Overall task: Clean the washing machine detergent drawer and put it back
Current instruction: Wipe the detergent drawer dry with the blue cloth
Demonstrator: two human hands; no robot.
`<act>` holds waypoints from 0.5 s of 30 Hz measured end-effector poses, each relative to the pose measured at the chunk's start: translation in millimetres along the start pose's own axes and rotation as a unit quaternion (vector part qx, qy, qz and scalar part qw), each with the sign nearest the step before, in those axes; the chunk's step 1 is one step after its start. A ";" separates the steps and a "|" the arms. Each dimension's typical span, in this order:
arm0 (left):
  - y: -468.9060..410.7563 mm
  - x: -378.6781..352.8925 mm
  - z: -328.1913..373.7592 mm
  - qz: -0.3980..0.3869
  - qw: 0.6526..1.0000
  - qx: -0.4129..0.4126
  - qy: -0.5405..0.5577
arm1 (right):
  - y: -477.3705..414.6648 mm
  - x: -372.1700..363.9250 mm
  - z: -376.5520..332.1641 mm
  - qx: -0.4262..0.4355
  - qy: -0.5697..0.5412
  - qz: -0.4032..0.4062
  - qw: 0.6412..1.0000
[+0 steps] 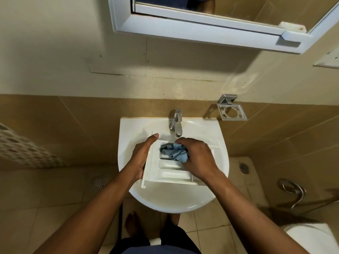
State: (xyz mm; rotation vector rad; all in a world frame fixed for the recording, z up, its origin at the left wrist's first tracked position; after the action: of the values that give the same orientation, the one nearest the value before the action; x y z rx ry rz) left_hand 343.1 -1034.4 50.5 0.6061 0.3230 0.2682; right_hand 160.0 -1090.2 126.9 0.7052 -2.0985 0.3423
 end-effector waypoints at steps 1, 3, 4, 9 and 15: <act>0.1 -2.5 0.5 -0.007 1.000 0.004 0.004 | 0.0 -9.5 -7.6 0.006 -0.032 -0.017 0.999; -2.1 -3.1 2.7 -0.008 1.000 0.016 0.009 | 3.2 -26.8 -18.3 0.020 -0.074 -0.061 0.995; -1.0 -3.0 5.1 -0.007 1.000 0.016 0.008 | 6.0 -31.5 -17.6 0.023 -0.075 -0.071 0.994; 5.0 0.6 3.0 0.011 1.000 -0.015 -0.011 | 3.1 -5.0 2.9 0.020 0.074 -0.096 0.992; 7.7 3.0 8.2 0.020 1.000 0.003 0.005 | 7.0 -20.7 -28.5 0.037 0.007 -0.082 0.996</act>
State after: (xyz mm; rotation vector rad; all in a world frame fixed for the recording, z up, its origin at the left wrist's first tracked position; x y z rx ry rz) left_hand 347.8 -1031.5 60.7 0.6185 0.3224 0.3084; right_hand 184.0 -1063.6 126.8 0.9108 -2.0064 0.3339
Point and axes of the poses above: each hand's wrist, its own y-axis away from the middle knuckle, its own x-axis out of the back of the hand, z = x × y, the point moved 3 cm from there along -y, towards the middle knuckle, and after that the axes turned 6 degrees about -y, right-handed, at the moved point
